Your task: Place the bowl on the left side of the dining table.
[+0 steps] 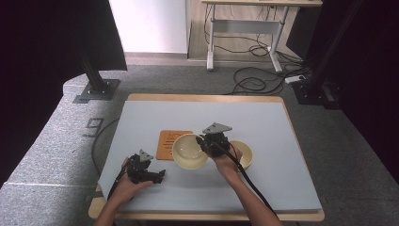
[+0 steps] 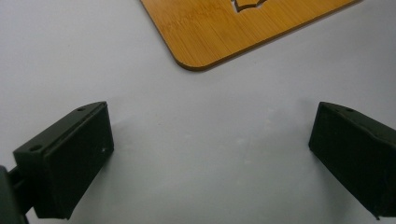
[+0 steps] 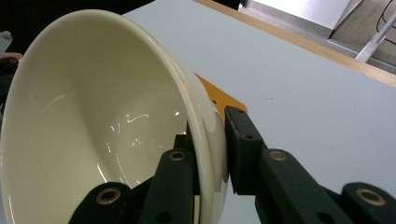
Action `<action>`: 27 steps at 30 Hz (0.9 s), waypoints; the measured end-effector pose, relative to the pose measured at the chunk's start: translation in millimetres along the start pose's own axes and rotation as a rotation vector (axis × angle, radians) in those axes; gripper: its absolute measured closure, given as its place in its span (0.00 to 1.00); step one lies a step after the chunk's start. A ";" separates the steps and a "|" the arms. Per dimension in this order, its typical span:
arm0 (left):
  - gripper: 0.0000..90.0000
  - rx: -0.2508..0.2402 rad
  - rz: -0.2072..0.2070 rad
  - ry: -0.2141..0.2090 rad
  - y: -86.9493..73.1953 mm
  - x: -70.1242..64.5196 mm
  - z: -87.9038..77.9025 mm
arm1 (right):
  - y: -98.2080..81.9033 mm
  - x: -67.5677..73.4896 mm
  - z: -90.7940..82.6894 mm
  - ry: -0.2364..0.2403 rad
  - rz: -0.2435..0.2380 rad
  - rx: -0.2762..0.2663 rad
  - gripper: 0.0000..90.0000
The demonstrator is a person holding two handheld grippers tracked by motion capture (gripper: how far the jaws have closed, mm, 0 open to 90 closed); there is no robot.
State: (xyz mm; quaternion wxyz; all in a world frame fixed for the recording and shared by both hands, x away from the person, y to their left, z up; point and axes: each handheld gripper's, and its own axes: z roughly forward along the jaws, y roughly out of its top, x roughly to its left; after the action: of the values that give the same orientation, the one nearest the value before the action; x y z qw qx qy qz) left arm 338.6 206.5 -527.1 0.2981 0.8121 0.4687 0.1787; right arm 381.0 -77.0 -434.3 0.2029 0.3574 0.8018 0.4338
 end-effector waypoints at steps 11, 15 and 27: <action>0.00 -0.001 -0.002 0.000 0.0 0.0 0.2 | 3.9 0.4 9.3 0.001 0.016 0.008 0.89; 0.00 -0.001 -0.001 0.001 0.0 -0.1 0.3 | 3.7 1.0 13.7 0.001 0.015 0.015 0.89; 0.00 0.000 -0.002 0.000 0.1 -0.1 0.2 | 3.9 4.0 26.4 -0.003 0.019 0.034 0.89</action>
State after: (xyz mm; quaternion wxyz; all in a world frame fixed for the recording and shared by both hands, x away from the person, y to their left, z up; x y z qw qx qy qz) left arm 338.8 206.3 -527.2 0.2984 0.8116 0.4694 0.1786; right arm 396.7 -58.0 -445.3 0.1939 0.3691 0.8052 0.4216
